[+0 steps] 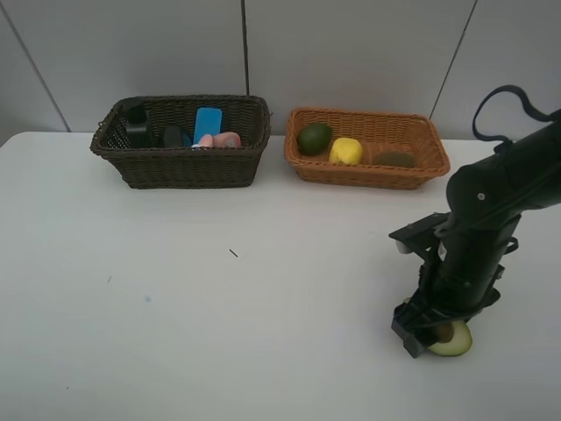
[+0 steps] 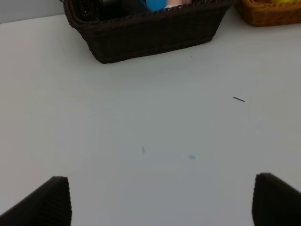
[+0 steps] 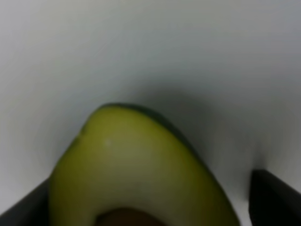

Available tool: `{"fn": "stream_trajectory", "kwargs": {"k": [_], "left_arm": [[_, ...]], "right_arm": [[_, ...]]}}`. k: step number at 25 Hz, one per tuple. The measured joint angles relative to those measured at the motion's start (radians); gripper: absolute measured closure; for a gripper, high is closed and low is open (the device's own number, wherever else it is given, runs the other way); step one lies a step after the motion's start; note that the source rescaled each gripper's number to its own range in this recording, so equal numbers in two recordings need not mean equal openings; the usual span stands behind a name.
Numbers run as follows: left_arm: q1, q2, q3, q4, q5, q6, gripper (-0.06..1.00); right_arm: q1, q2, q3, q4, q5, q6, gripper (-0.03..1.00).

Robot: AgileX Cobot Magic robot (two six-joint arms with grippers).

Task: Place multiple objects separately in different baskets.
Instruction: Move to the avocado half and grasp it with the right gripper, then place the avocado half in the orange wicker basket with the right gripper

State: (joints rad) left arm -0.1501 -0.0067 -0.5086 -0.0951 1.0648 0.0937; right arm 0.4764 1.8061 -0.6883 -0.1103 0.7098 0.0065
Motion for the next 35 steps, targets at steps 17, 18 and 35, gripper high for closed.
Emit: {"fn": "stream_trajectory", "kwargs": {"k": [17, 18, 35], "left_arm": [[0.000, 0.000, 0.000, 0.000, 0.000, 0.000, -0.05], [0.000, 0.000, 0.000, 0.000, 0.000, 0.000, -0.05], [0.000, 0.000, 0.000, 0.000, 0.000, 0.000, -0.05]], "right_arm": [[-0.014, -0.137, -0.259, -0.008, 0.167, 0.000, 0.45], [-0.029, -0.133, -0.313, -0.008, 0.169, 0.000, 0.45], [-0.271, 0.518, -1.315, -0.042, 0.331, 0.000, 0.37]]}}
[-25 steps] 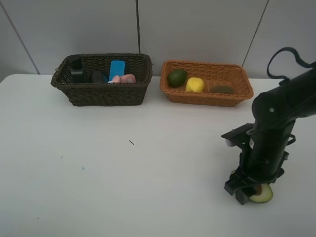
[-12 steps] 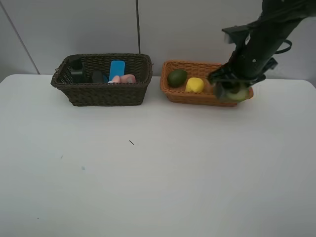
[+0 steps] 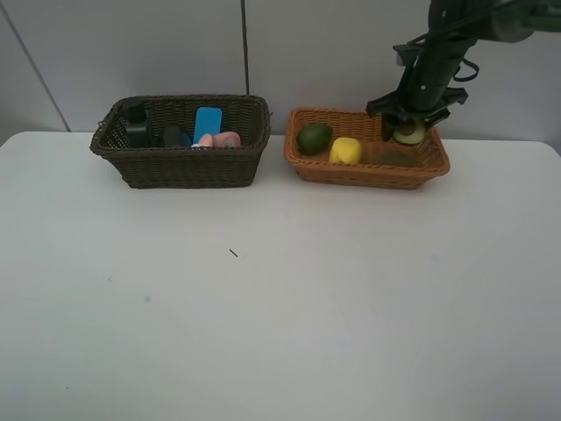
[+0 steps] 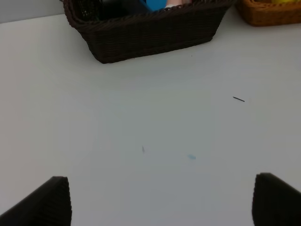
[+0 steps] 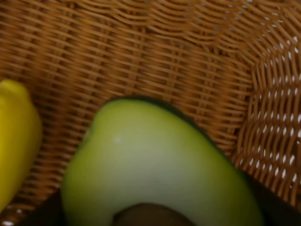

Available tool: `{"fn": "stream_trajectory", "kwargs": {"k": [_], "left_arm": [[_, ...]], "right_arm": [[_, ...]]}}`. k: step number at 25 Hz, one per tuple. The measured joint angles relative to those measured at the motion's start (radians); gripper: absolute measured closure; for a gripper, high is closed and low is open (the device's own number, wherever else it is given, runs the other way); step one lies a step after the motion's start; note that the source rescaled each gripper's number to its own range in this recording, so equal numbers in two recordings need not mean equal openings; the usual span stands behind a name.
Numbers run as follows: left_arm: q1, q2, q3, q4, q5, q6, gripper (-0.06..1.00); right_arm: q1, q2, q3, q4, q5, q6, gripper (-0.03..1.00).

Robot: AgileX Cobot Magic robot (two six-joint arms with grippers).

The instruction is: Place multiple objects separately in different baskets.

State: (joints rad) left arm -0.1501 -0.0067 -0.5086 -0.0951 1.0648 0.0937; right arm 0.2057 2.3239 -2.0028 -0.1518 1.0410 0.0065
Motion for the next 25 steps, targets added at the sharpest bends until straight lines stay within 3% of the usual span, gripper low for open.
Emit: {"fn": "stream_trajectory", "kwargs": {"k": [2, 5, 17, 25], "left_arm": [[0.000, 0.000, 0.000, 0.000, 0.000, 0.000, -0.05], [0.000, 0.000, 0.000, 0.000, 0.000, 0.000, -0.05], [0.000, 0.000, 0.000, 0.000, 0.000, 0.000, -0.05], [0.000, 0.000, 0.000, 0.000, 0.000, 0.000, -0.05]], "right_arm": [[0.000, 0.016, -0.015, 0.007, 0.014, 0.000, 0.12], [0.000, 0.015, -0.020, 0.034, 0.036, 0.007, 0.01], [-0.013, -0.132, -0.006, 0.032, 0.170, 0.074, -0.03], [-0.140, -0.564, 0.357, -0.026, 0.103, 0.111, -0.03]]}}
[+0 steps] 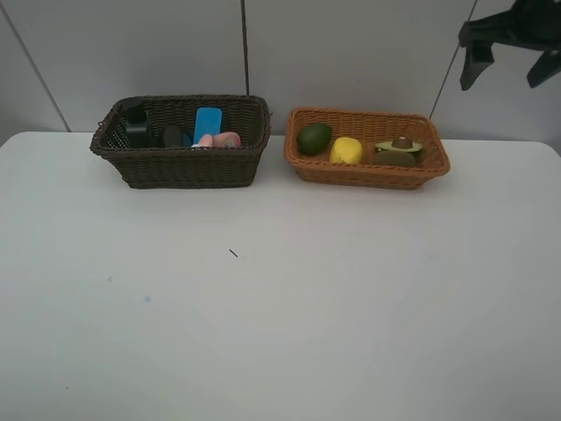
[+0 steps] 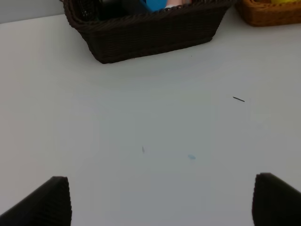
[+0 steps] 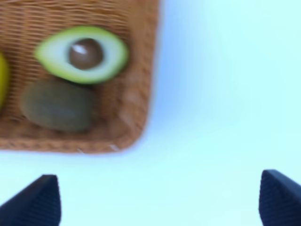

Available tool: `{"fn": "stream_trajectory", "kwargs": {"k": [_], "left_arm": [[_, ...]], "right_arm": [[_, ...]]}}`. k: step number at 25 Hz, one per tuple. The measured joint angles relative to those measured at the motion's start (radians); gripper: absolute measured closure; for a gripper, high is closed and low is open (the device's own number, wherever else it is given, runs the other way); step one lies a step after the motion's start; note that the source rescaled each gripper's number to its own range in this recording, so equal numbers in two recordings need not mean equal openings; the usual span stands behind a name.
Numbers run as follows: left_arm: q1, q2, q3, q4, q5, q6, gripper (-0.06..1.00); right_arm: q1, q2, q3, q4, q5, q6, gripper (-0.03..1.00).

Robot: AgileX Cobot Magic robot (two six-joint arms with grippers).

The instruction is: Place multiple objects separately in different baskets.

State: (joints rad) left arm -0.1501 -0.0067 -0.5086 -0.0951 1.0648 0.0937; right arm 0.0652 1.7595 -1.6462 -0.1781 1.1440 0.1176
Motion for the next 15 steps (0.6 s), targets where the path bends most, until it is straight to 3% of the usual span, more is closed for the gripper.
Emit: {"fn": "stream_trajectory", "kwargs": {"k": [3, 15], "left_arm": [[0.000, 0.000, 0.000, 0.000, 0.000, 0.000, -0.05], [0.000, 0.000, 0.000, 0.000, 0.000, 0.000, -0.05]], "right_arm": [[-0.035, -0.186, 0.174, -0.007, -0.018, 0.017, -0.03], [-0.038, -1.014, 0.755, -0.003, -0.061, 0.019, -0.03]]}}
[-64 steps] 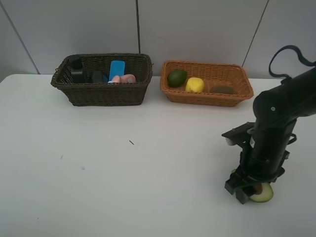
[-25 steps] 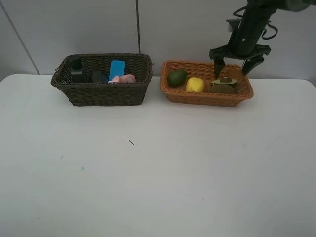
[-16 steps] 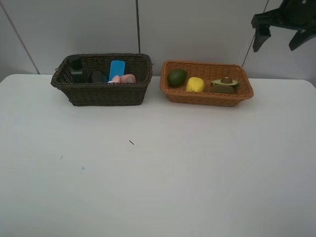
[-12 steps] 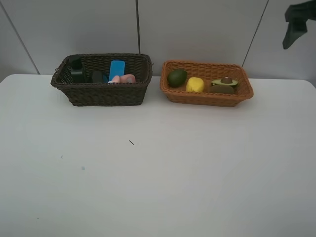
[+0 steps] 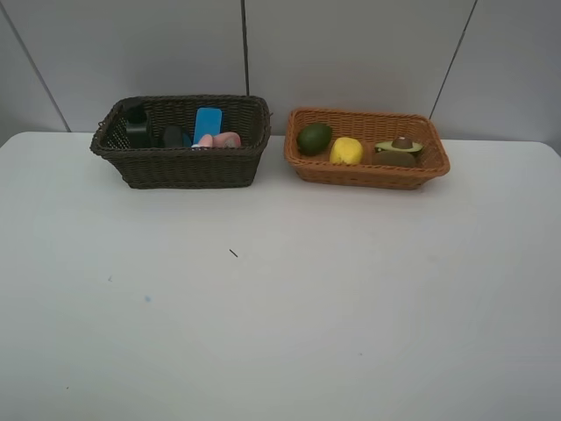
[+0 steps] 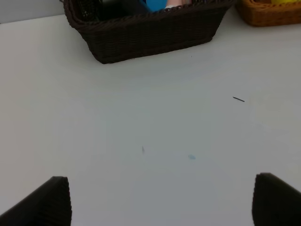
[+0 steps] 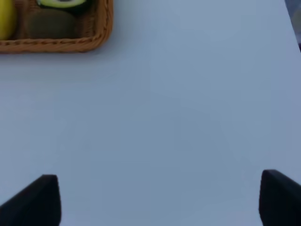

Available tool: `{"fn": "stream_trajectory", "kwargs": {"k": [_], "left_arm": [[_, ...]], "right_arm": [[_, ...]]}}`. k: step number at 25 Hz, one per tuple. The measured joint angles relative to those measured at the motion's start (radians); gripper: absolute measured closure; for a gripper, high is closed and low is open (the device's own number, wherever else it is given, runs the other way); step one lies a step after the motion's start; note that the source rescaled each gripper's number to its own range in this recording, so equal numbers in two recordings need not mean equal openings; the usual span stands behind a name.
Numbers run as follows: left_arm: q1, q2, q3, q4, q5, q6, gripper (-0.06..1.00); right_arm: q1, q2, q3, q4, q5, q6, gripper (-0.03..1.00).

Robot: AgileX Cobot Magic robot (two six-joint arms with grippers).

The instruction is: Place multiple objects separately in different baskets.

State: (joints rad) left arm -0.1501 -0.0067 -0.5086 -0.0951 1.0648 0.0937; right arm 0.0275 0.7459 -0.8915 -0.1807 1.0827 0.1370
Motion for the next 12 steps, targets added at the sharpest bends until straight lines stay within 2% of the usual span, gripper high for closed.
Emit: {"fn": "stream_trajectory", "kwargs": {"k": [7, 12], "left_arm": [[0.000, 0.000, 0.000, 0.000, 0.000, 0.000, -0.05], [0.000, 0.000, 0.000, 0.000, 0.000, 0.000, -0.05]], "right_arm": [[0.000, -0.501, 0.253, 0.082, 0.024, -0.001, -0.03], [0.000, -0.732, 0.324, 0.097, 0.084, -0.001, -0.03]]}}
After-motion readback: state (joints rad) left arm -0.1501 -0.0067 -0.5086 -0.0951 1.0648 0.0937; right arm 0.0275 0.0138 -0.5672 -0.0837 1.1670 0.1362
